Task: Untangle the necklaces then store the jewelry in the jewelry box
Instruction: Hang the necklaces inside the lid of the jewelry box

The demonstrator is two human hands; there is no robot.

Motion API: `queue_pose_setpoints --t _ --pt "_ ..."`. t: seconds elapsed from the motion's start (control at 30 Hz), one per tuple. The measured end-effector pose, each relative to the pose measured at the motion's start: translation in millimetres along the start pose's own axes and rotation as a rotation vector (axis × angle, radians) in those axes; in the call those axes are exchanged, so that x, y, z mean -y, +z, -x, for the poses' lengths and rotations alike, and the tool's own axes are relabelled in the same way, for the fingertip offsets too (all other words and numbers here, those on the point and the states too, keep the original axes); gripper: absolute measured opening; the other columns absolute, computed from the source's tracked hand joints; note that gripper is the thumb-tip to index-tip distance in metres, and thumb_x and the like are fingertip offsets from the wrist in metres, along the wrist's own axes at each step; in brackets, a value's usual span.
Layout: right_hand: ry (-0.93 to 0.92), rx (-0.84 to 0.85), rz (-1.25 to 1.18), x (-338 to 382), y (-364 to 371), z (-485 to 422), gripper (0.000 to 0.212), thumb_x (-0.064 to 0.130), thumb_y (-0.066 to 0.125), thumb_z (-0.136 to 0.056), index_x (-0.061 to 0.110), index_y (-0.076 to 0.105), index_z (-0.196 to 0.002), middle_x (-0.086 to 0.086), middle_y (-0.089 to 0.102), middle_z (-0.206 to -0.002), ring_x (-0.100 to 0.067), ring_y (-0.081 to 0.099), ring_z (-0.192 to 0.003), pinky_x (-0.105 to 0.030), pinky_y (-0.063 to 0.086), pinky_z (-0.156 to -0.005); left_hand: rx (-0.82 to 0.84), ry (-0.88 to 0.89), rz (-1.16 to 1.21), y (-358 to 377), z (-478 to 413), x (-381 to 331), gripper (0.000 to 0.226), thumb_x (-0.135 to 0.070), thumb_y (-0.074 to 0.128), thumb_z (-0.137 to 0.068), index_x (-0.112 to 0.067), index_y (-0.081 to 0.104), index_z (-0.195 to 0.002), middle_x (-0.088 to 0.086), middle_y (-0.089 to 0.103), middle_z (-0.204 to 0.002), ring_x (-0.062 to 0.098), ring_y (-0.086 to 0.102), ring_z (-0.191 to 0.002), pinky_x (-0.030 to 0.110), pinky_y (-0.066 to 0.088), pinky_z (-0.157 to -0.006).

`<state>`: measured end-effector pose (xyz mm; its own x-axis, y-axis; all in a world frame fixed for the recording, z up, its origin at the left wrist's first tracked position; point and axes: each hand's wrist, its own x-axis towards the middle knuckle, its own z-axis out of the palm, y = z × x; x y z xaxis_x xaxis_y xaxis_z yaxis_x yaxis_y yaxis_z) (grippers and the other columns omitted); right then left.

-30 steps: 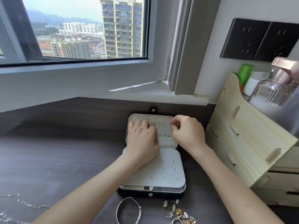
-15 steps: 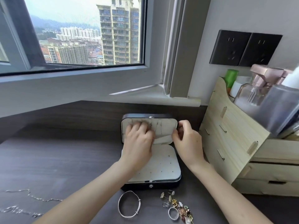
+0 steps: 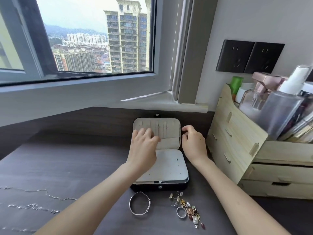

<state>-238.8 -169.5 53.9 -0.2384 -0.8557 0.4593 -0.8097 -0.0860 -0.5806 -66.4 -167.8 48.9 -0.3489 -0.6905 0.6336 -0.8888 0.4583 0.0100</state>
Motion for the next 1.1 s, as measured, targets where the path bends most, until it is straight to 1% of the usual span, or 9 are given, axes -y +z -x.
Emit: queue_pose_setpoints --t 0.17,0.3,0.43,0.57,0.77,0.9,1.0,1.03,1.1 --pt "0.073 -0.015 0.072 9 2 2 0.028 0.001 0.040 -0.094 0.004 0.056 -0.116 -0.012 0.067 -0.096 -0.026 0.059 -0.083 -0.028 0.038 -0.063 0.016 -0.016 0.026 -18 12 14 0.044 0.012 0.073 -0.044 -0.020 0.073 -0.073 -0.001 0.059 -0.074 0.025 0.055 -0.067 0.032 0.029 -0.065" --pt "-0.130 -0.132 0.145 38 -9 23 0.020 0.001 0.046 -0.090 0.003 0.061 -0.104 -0.011 0.067 -0.085 -0.027 0.061 -0.076 -0.034 0.046 -0.060 0.021 -0.080 0.065 -42 21 39 0.039 0.012 0.072 -0.053 -0.021 0.074 -0.074 0.002 0.062 -0.077 0.029 0.056 -0.070 0.033 0.025 -0.067" --pt "-0.295 0.190 0.014 86 -7 64 0.013 0.018 0.056 -0.089 0.013 0.067 -0.093 -0.002 0.069 -0.088 -0.020 0.061 -0.083 -0.031 0.046 -0.070 0.142 -0.192 0.102 -73 43 65 0.033 -0.001 0.056 -0.081 -0.026 0.074 -0.094 0.000 0.062 -0.099 0.027 0.052 -0.094 0.029 0.017 -0.074" --pt "-0.459 0.527 0.020 124 12 112 0.016 0.029 0.059 -0.088 0.020 0.069 -0.097 0.002 0.065 -0.097 -0.019 0.054 -0.094 -0.029 0.040 -0.079 0.304 -0.305 0.149 -98 73 93 0.029 -0.010 0.054 -0.087 -0.030 0.071 -0.098 -0.006 0.061 -0.106 0.020 0.053 -0.102 0.029 0.027 -0.082" --pt "-0.472 0.613 0.124 157 56 141 0.034 0.039 0.058 -0.089 0.018 0.061 -0.115 -0.003 0.060 -0.114 -0.024 0.048 -0.108 -0.030 0.036 -0.086 0.364 -0.467 0.299 -127 117 123 0.030 -0.007 0.057 -0.084 -0.036 0.062 -0.076 -0.008 0.061 -0.091 0.014 0.056 -0.085 0.033 0.037 -0.094" --pt "-0.495 0.627 0.233 164 74 147 0.028 0.032 0.054 -0.091 0.013 0.061 -0.111 -0.008 0.057 -0.116 -0.027 0.047 -0.111 -0.033 0.039 -0.087 0.414 -0.490 0.365 -134 139 130 0.039 -0.008 0.059 -0.082 -0.044 0.054 -0.068 -0.007 0.064 -0.094 0.012 0.056 -0.081 0.037 0.041 -0.093" --pt "-0.620 0.524 0.323 163 82 148 0.017 0.022 0.059 -0.089 0.009 0.064 -0.097 -0.008 0.061 -0.102 -0.026 0.054 -0.099 -0.033 0.044 -0.077 0.437 -0.494 0.386 -134 148 128 0.033 -0.008 0.059 -0.083 -0.039 0.059 -0.073 -0.007 0.064 -0.094 0.014 0.059 -0.087 0.034 0.042 -0.093" --pt "-0.699 0.454 0.350 162 83 149 0.013 0.019 0.072 -0.075 0.010 0.065 -0.081 -0.006 0.063 -0.086 -0.023 0.059 -0.084 -0.029 0.046 -0.065 0.436 -0.497 0.383 -132 151 127 0.029 -0.008 0.059 -0.083 -0.036 0.062 -0.076 -0.007 0.064 -0.095 0.015 0.060 -0.089 0.033 0.042 -0.093" --pt "-0.825 0.422 0.456 164 83 151 0.034 0.016 0.086 -0.036 0.018 0.055 -0.050 0.002 0.054 -0.054 -0.016 0.054 -0.051 -0.020 0.034 -0.041 0.444 -0.491 0.342 -129 153 123 0.023 -0.008 0.058 -0.084 -0.028 0.069 -0.086 -0.006 0.065 -0.099 0.014 0.061 -0.093 0.029 0.040 -0.093"
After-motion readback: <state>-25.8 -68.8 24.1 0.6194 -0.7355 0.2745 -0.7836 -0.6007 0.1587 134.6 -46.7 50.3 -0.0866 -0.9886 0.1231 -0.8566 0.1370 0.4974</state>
